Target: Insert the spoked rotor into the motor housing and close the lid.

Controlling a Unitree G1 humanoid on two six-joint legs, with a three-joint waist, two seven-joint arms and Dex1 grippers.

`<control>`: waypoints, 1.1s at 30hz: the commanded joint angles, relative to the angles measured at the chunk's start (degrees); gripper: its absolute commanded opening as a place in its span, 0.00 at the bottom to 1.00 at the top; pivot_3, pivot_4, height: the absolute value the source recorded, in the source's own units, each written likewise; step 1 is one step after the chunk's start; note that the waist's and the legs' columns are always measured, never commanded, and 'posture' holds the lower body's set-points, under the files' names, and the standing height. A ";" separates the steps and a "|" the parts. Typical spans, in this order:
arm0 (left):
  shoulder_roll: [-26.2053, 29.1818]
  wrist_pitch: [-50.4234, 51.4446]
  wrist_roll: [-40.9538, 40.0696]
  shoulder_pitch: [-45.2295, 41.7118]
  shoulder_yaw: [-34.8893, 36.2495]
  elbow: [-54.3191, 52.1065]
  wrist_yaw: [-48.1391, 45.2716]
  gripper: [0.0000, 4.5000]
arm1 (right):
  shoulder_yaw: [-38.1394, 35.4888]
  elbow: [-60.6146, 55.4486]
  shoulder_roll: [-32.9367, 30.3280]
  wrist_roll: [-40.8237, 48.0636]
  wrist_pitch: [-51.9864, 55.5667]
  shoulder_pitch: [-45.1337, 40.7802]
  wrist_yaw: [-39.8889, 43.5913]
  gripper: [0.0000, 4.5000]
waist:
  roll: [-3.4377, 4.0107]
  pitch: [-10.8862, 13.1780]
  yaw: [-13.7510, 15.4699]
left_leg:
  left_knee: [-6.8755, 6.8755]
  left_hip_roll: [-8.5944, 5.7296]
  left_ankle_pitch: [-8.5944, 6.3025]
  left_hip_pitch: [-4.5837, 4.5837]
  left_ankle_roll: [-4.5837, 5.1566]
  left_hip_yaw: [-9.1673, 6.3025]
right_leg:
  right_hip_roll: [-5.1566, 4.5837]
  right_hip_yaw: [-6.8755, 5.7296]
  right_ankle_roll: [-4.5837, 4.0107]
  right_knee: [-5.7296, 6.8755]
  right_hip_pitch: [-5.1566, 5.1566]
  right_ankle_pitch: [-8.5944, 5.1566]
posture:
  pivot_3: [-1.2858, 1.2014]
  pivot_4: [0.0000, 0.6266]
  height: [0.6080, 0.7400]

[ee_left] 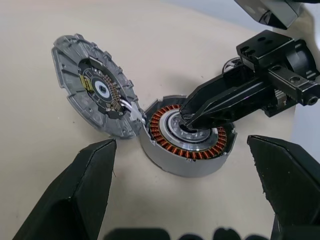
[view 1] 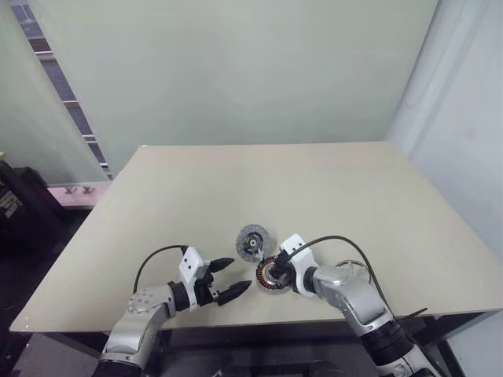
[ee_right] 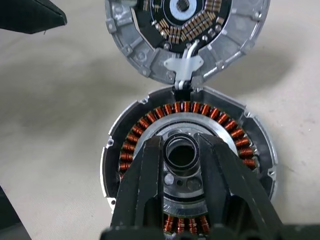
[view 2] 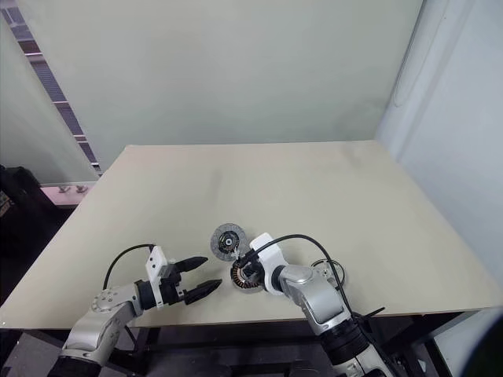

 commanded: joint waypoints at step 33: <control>0.07 -1.41 0.73 -0.32 -0.97 -2.41 0.55 1.00 | 0.86 1.25 -0.45 -0.84 -1.88 -0.75 0.45 0.16 | 0.00 -0.01 0.00 | 0.00 0.01 0.00 0.03 0.00 0.00 | 0.00 0.00 0.00 0.00 0.01 0.00 | 0.52 0.00 1.00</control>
